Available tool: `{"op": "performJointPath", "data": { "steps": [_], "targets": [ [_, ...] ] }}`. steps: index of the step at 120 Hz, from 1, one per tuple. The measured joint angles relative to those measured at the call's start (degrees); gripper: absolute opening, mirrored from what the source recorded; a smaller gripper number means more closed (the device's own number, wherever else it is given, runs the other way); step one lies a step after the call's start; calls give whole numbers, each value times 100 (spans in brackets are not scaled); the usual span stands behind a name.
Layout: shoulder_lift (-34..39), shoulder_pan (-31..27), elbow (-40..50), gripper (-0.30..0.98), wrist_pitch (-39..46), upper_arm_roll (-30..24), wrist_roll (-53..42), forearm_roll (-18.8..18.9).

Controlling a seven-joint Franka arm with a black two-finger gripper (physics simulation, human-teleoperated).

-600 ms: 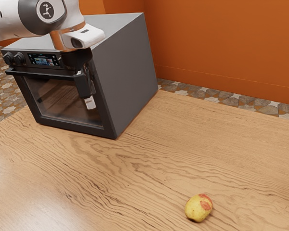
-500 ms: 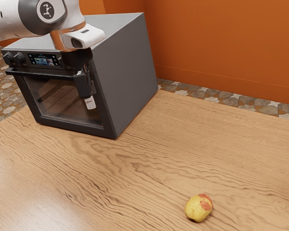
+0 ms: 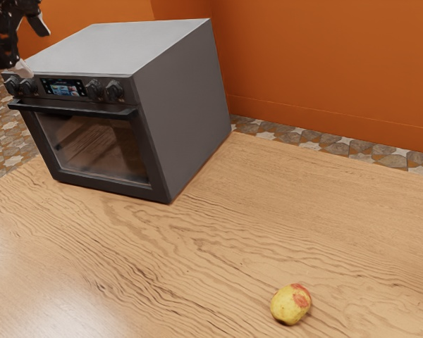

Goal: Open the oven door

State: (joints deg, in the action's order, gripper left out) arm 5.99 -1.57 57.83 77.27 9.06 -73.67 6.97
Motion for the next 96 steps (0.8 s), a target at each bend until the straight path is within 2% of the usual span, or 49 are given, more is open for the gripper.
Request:
{"op": "performJointPath", "data": {
  "steps": [8, 18, 24, 31, 40, 60, 77, 87, 96],
  "targets": [
    [-721, -497, -18, 68, 250, 22, -733, 70],
    [-1463, -1222, -87, 68, 587, -25, -1534, -295],
    [-1505, -1518, 48, 68, 749, -18, -1926, -403],
    [-757, -1514, 1248, 68, 1135, 3, -2318, -355],
    [-578, -1607, 1839, 68, 1567, 62, -2678, -282],
    [-970, -1949, 1933, 68, 2136, 84, -3264, -324],
    [-1276, -1942, 1758, 68, 2437, 48, -3962, -1014],
    [-1381, -1915, 1703, 69, 2574, 25, -4364, -1210],
    [-1288, -1815, 2001, 69, 2795, 36, -4698, -1282]
  ]
}}
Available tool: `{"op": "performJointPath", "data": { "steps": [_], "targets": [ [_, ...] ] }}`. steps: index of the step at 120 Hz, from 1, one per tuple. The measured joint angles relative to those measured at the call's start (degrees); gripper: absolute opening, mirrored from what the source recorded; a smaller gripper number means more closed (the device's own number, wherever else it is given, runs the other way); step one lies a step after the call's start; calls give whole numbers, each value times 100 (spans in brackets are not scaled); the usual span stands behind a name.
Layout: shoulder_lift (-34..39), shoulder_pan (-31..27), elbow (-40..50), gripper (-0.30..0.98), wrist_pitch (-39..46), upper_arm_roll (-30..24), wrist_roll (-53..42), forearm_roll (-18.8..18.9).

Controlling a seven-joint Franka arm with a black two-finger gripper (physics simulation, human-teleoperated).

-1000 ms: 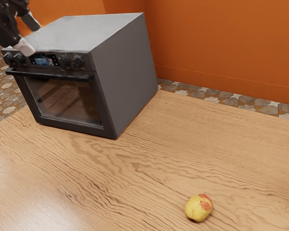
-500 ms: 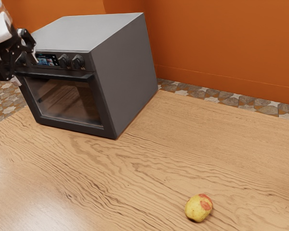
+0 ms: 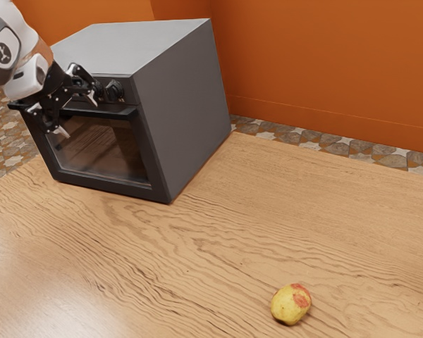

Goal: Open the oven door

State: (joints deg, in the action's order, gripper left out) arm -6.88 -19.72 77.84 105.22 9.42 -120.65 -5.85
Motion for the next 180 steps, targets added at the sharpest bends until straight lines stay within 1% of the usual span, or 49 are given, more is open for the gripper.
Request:
{"op": "performJointPath", "data": {
  "steps": [11, 22, 35, 44, 48, 66, 71, 80, 88, 97, 108, 120, 135, 160, 180],
  "targets": [
    [158, 132, 523, 69, 357, 16, -357, -26],
    [149, 150, 674, 69, 656, 28, -613, -10],
    [119, 123, 688, 69, 885, 28, -701, 278],
    [147, 181, 707, 62, 978, 31, -718, 450],
    [157, 214, 719, 62, 1009, 32, -722, 536],
    [243, 270, 868, 66, 1093, 59, -534, 744],
    [287, 306, 941, 70, 1108, 111, -440, 777],
    [397, 375, 1054, 69, 1115, 185, -249, 814],
    [685, 393, 1283, 69, 1111, 237, -84, 835],
    [1116, 382, 1645, 69, 1117, 249, 79, 1045],
    [1278, 396, 1752, 69, 1123, 353, 232, 1195],
    [1232, 318, 1742, 69, 1132, 516, 333, 1232],
    [1007, 290, 1566, 69, 1140, 552, 425, 1240],
    [628, 395, 1218, 69, 1145, 552, 542, 1158],
    [331, 408, 985, 69, 1146, 560, 637, 1005]
  ]
}}
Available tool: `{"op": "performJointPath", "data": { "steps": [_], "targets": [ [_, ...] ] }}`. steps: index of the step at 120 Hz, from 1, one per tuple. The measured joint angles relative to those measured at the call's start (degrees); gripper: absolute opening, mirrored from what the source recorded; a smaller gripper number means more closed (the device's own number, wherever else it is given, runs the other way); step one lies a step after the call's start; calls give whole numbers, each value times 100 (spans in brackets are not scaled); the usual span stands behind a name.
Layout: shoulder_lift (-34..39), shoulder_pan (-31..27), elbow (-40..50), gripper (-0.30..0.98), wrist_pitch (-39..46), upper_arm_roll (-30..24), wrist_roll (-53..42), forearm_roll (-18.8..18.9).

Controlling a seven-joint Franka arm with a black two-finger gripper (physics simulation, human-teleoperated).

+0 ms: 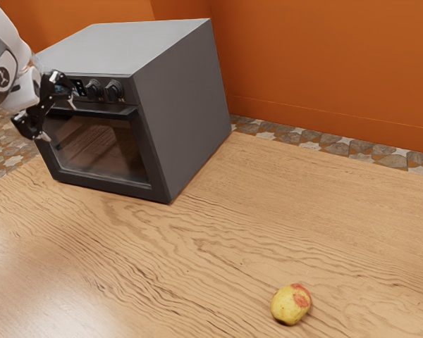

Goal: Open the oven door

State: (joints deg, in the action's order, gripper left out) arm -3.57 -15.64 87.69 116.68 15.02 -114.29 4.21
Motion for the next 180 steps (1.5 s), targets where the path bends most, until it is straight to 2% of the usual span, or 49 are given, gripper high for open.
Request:
{"op": "performJointPath", "data": {
  "steps": [24, 50, 75, 95, 117, 145, 180],
  "targets": [
    [-315, -285, -362, 69, -55, 0, 132, -67],
    [-547, -256, -727, 69, -339, -30, 296, 204],
    [-334, -242, -594, 69, -276, 24, -111, -748],
    [303, -178, 229, 69, -35, 91, -466, -1086],
    [313, -271, 309, 69, 130, 197, -910, -1538],
    [-154, -560, -71, 69, 189, 203, -1413, -1919],
    [-548, -485, -404, 69, 189, 167, -1841, -2009]
  ]
}}
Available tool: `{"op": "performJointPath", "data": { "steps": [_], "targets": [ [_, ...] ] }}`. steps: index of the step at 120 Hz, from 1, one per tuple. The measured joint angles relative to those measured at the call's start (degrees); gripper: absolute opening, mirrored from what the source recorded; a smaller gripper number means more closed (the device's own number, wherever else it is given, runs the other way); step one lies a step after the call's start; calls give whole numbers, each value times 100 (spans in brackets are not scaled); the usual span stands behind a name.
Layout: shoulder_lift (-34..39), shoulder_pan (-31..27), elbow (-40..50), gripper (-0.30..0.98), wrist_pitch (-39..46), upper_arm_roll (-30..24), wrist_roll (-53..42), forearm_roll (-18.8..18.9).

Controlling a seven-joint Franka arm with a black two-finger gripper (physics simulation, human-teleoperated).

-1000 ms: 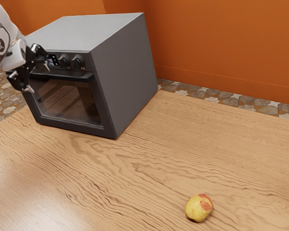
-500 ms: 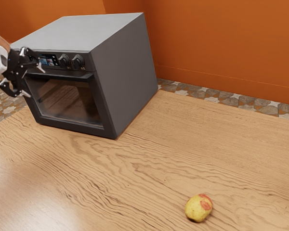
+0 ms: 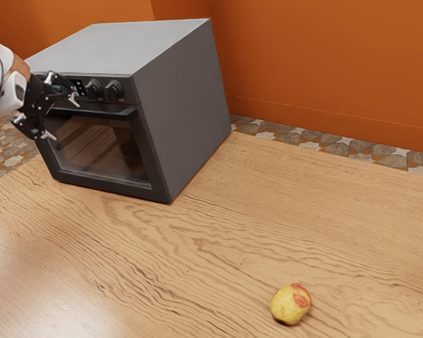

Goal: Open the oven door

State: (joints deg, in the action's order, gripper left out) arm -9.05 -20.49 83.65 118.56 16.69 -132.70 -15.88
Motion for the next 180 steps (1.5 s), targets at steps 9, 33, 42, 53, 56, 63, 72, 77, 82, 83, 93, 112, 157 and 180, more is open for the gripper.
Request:
{"op": "performJointPath", "data": {
  "steps": [9, 33, 42, 53, 56, 63, 72, 77, 82, 83, 93, 112, 157, 180],
  "targets": [
    [-9, 29, 43, 70, 2, 0, -83, 0],
    [2148, 456, 2355, 61, 135, 4, -150, 774],
    [5078, 693, 4361, 64, 75, -538, 94, 1785],
    [5350, 695, 1566, 66, -874, -1851, 592, 2109],
    [4625, 646, 368, 66, -1202, -2126, 765, 2069],
    [2850, 390, -1247, 67, -1885, -2650, 1254, 2049],
    [1075, 290, -1969, 67, -2553, -2902, 1902, 2081],
    [696, 202, -2105, 68, -2850, -2946, 2244, 2095],
    [519, 103, -2166, 68, -3120, -2976, 2582, 2102],
    [492, 93, -2171, 68, -3169, -2978, 2650, 2103],
    [121, 169, -1971, 68, -3565, -2968, 3270, 2036],
    [-181, 225, -1823, 68, -3980, -2945, 4223, 1910],
    [60, 498, -1478, 68, -4292, -2654, 5713, 1756],
    [22, 2291, -1504, 68, -4301, -865, 6166, 1762]
  ]
}}
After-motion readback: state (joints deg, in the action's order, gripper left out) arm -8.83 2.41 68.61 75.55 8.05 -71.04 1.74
